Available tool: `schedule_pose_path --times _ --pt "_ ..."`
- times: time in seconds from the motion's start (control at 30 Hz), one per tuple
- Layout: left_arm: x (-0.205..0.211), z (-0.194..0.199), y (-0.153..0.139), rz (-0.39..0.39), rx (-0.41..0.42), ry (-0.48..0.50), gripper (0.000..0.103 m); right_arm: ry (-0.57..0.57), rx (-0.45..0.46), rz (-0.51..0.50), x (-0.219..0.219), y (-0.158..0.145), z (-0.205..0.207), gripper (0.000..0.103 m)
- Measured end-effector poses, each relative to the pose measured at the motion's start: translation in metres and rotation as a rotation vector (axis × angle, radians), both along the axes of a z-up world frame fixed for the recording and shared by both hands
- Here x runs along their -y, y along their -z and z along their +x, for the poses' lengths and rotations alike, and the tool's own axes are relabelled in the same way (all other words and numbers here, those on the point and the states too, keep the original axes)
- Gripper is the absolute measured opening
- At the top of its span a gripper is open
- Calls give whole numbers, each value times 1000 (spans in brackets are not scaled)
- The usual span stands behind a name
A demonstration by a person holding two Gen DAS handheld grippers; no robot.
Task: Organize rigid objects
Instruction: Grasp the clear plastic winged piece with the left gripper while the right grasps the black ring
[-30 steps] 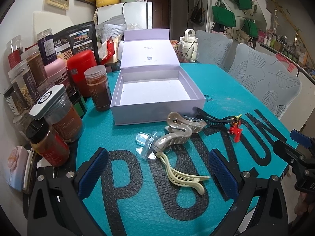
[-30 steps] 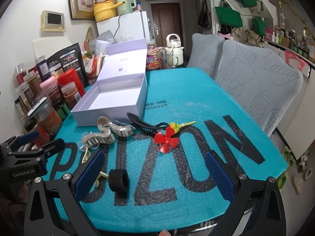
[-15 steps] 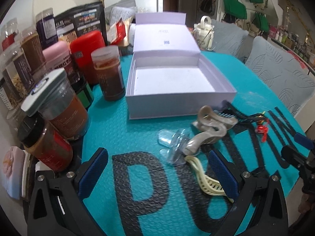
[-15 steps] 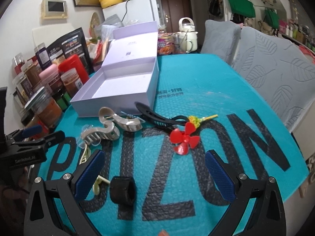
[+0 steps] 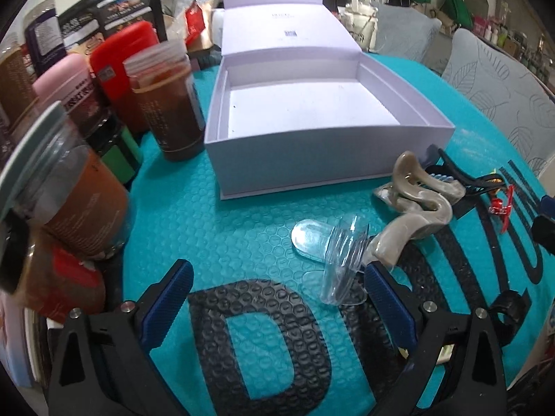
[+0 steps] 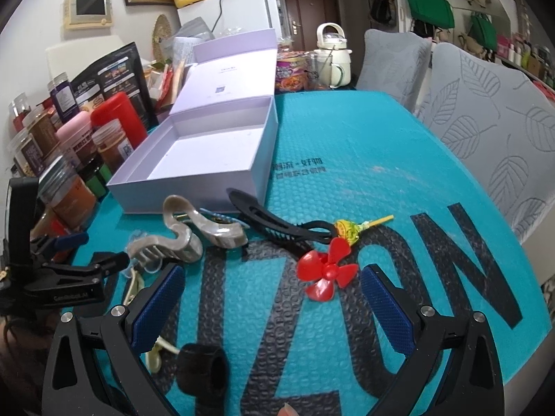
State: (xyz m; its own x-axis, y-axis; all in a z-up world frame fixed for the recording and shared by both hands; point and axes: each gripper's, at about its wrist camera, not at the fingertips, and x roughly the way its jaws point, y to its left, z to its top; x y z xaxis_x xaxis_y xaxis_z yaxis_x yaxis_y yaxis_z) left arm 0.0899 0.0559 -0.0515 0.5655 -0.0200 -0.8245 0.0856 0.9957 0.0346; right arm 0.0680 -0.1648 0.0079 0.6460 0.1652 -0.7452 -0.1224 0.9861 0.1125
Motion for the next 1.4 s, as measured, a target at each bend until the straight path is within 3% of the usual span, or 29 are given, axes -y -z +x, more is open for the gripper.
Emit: schedule_pose_path --times 0.4,0.73,0.87,1.4 --pt "22 23 11 -18 -48 164 99 23 -31 19 10 8 17 103" --pt "33 34 16 -34 -51 231 99 39 -42 40 19 12 21 103" --pt "36 30 14 -44 -7 264 79 34 -40 38 18 12 21 103" --pt "27 15 -1 -97 15 212 78 23 -42 43 18 9 3 103"
